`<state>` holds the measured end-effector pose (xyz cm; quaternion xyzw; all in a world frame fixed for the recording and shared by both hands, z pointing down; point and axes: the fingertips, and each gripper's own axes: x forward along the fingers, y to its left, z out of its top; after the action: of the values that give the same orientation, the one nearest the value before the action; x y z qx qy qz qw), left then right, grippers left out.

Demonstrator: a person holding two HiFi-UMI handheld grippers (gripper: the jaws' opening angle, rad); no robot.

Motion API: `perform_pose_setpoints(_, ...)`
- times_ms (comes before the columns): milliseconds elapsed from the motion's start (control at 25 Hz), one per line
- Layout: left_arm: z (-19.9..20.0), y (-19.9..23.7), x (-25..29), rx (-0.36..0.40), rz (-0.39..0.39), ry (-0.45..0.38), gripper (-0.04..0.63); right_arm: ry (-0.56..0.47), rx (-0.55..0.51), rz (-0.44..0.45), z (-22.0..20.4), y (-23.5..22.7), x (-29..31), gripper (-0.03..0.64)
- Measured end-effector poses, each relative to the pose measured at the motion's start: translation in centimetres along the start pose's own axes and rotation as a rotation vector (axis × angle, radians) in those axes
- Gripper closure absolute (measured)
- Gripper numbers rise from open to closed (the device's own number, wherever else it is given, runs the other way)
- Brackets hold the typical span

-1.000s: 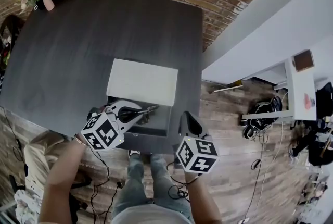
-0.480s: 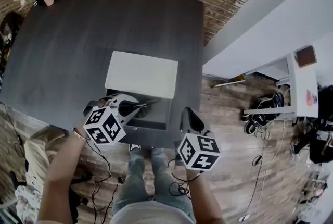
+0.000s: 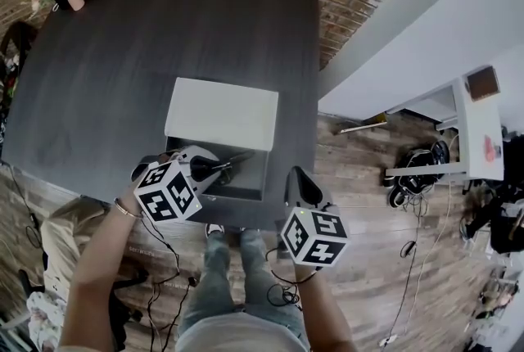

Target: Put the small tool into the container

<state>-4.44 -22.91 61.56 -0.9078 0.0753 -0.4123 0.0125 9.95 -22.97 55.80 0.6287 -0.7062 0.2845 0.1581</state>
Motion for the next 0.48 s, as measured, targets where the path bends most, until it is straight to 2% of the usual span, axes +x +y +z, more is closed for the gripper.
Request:
perform_pose_setpoints(240,-0.1,-1.3,0.6,-0.036,-0.066,0.045,0.543,0.003,0.007,-0.002,-0.3,-0.3,-0.1,0.615)
perform_pose_setpoints(480,-0.1,-1.7,0.7,-0.111,-0.1,0.055,0.522,0.0,0.014,-0.003,-0.5,-0.7,-0.5,0.615)
